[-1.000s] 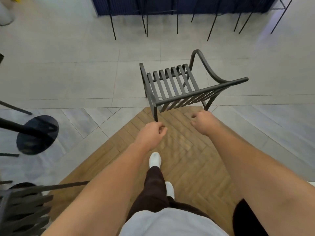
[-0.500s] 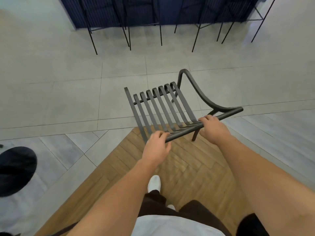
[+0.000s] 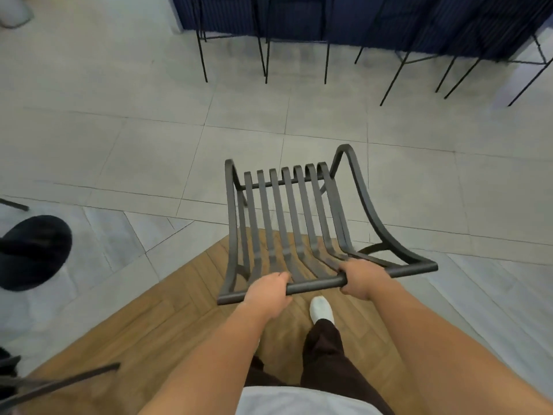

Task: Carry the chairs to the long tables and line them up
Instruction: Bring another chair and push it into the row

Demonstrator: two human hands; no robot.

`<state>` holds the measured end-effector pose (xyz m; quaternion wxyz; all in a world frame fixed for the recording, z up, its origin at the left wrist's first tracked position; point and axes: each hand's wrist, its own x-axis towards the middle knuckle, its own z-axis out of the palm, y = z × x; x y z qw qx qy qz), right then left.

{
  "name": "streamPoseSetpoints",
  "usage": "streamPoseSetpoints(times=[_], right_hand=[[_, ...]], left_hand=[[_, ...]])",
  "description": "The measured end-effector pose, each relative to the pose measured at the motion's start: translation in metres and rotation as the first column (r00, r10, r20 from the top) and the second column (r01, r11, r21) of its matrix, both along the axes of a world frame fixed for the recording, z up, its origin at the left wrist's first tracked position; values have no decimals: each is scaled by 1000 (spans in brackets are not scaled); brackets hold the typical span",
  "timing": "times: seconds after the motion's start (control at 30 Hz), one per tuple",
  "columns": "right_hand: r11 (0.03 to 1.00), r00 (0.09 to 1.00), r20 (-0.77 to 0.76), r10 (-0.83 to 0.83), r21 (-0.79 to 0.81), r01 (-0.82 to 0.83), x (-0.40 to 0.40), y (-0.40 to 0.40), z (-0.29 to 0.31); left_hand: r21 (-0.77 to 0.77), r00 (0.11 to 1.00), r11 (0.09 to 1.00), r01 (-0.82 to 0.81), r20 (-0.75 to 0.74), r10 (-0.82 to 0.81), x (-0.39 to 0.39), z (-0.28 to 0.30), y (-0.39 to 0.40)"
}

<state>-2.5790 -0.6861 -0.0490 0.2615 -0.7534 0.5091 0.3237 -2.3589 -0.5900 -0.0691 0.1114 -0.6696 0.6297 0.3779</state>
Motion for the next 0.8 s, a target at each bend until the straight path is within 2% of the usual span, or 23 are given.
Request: streamPoseSetpoints(times=[0.13,0.23,0.6,0.8], right_hand=[[991,991,26,134,6,-134,-13,-8,-13],[979,979,20,204,-12,-204,-17,-10,-15],[942,942,-4,335,-7,-335,-12,-13,-21],[920,920,8,391,-15,-391,3,3,-23]], left_hand=[[81,969,994,-77,240,56,-28,1,-10],[97,940,991,-89,337,52,-36,3,-15],[63,937,993,-96,343,69,-39,11,-8],[56,932,986,-157,339,129,-29,11,21]])
